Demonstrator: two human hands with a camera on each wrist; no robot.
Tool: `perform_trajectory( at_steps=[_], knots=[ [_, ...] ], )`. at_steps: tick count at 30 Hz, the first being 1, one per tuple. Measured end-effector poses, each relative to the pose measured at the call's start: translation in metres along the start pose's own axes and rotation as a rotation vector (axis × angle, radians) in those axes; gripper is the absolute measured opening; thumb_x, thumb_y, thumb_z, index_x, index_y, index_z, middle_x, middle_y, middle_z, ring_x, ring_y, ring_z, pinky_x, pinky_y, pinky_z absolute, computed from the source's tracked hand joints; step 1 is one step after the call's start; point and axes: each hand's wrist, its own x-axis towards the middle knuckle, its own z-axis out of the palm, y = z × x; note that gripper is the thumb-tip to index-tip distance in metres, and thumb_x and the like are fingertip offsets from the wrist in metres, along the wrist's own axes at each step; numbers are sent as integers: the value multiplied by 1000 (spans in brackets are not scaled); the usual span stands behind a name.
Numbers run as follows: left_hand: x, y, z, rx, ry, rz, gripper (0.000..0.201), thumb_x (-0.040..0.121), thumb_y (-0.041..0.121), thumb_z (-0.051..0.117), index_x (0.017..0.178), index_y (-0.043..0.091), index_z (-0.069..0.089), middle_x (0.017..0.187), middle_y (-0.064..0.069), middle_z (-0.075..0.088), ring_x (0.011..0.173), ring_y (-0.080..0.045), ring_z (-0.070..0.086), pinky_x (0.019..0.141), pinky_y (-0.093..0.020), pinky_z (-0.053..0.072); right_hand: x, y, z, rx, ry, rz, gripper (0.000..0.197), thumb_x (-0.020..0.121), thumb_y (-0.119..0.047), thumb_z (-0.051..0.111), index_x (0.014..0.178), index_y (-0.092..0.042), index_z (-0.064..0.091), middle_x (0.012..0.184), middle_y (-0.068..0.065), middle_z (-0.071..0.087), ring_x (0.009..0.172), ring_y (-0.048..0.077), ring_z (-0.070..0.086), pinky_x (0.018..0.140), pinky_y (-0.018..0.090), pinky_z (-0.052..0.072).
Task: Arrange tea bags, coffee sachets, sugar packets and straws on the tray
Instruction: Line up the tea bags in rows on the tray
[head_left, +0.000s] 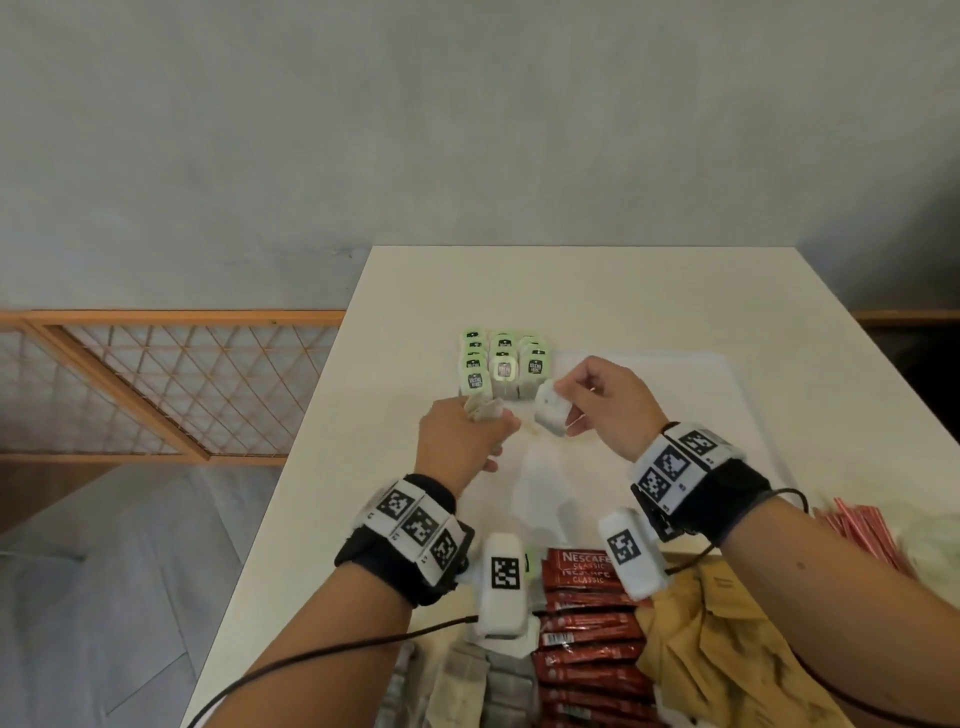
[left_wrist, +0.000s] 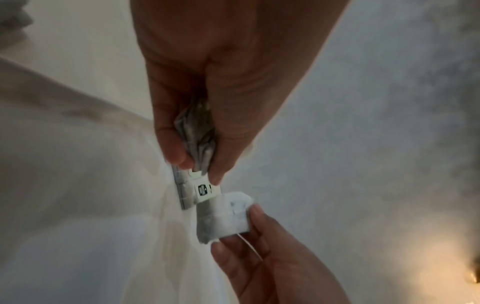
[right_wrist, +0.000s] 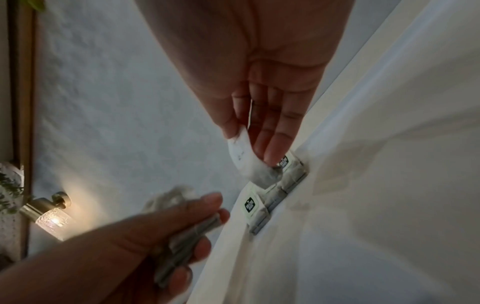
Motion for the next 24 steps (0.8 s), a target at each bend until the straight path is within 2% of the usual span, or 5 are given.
perform_trajectory(
  at_steps=[9, 14, 18, 21, 24],
  knots=[
    [-18, 11, 43, 317, -27, 276, 33, 80, 24, 76, 54, 19, 56, 52, 2, 55, 50, -18, 52, 55, -45, 52, -17, 0, 5, 29, 45, 88, 19, 94, -12, 56, 78, -8, 47, 79, 16, 66, 69, 31, 70, 69, 46, 60],
    [-9, 15, 37, 272, 11, 205, 23, 88, 16, 58, 72, 3, 69, 65, -13, 70, 59, -30, 69, 59, -45, 59, -22, -7, -1, 209, -49, 114, 14, 98, -13, 51, 92, -3, 58, 80, 13, 69, 64, 22, 67, 66, 37, 59],
    [-4, 15, 31, 189, -64, 126, 20, 82, 9, 56, 69, -1, 68, 59, -13, 67, 49, -22, 66, 60, -39, 59, -17, 0, -5, -20, -32, 30, 14, 94, -14, 59, 107, -16, 60, 80, 7, 63, 60, 17, 61, 57, 30, 54],
    [-1, 12, 28, 105, -131, 69, 17, 82, 4, 57, 66, 6, 64, 59, -11, 63, 50, -17, 61, 48, -27, 55, -11, 5, -2, -180, -84, -11, 8, 94, -18, 61, 98, -13, 64, 81, 3, 61, 60, 16, 58, 54, 29, 52],
    [9, 2, 21, 18, -195, -26, 6, 86, 6, 63, 81, 4, 66, 62, -10, 63, 56, -20, 61, 56, -32, 58, -3, 15, 4, -283, -118, 46, 12, 93, -20, 62, 92, -8, 65, 78, 0, 60, 58, 14, 57, 53, 23, 50]
  ],
)
